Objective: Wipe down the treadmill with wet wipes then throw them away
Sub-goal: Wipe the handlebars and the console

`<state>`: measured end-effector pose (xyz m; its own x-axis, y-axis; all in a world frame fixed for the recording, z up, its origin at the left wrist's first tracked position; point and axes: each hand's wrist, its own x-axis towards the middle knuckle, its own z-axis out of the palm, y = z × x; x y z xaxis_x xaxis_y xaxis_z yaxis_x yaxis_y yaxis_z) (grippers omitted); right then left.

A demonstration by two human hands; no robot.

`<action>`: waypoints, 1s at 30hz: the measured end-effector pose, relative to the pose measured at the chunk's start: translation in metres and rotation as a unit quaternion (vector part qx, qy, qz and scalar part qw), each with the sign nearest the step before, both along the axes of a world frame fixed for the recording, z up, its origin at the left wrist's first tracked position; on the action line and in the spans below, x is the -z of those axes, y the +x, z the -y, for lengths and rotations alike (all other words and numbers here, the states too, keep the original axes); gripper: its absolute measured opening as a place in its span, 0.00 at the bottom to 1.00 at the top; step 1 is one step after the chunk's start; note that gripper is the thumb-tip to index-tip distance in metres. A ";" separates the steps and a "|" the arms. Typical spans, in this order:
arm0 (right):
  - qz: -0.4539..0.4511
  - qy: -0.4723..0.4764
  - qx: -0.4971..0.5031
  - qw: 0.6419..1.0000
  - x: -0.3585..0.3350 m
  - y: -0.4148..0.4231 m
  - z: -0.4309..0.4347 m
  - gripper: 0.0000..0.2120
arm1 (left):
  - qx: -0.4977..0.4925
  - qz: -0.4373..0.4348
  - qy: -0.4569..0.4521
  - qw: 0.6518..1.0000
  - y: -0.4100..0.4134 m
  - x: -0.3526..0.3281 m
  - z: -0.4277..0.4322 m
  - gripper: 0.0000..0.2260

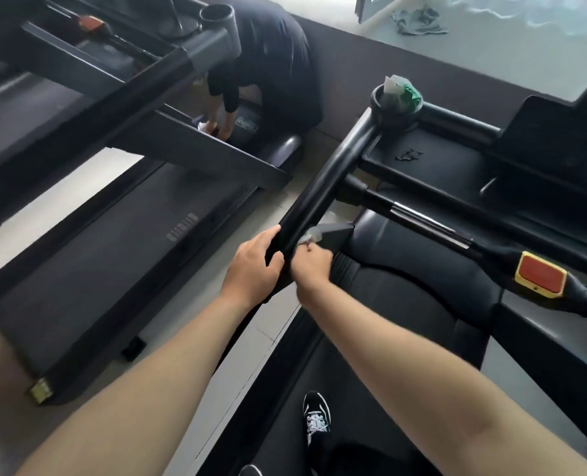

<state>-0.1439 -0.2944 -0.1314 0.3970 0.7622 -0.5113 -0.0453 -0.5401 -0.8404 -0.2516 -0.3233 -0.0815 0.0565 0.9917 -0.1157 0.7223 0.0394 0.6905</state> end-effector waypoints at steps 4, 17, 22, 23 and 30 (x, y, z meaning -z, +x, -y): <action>0.033 -0.012 -0.015 0.999 -0.002 -0.001 -0.001 0.15 | 0.012 0.008 -0.014 1.000 -0.030 0.005 0.032 0.25; 0.010 -0.013 -0.040 0.999 0.000 -0.116 0.172 0.14 | 0.034 0.001 -0.042 0.999 -0.106 0.007 0.135 0.27; -0.025 -0.032 -0.050 0.998 0.005 -0.138 0.218 0.12 | 0.032 0.000 -0.032 0.999 -0.133 0.007 0.177 0.25; -0.032 -0.037 -0.034 0.998 0.007 -0.142 0.216 0.14 | 0.028 0.002 -0.033 0.999 -0.139 0.007 0.185 0.25; -0.025 -0.062 0.003 0.998 0.007 -0.174 0.237 0.17 | -0.014 -0.001 -0.025 1.000 -0.169 0.007 0.234 0.21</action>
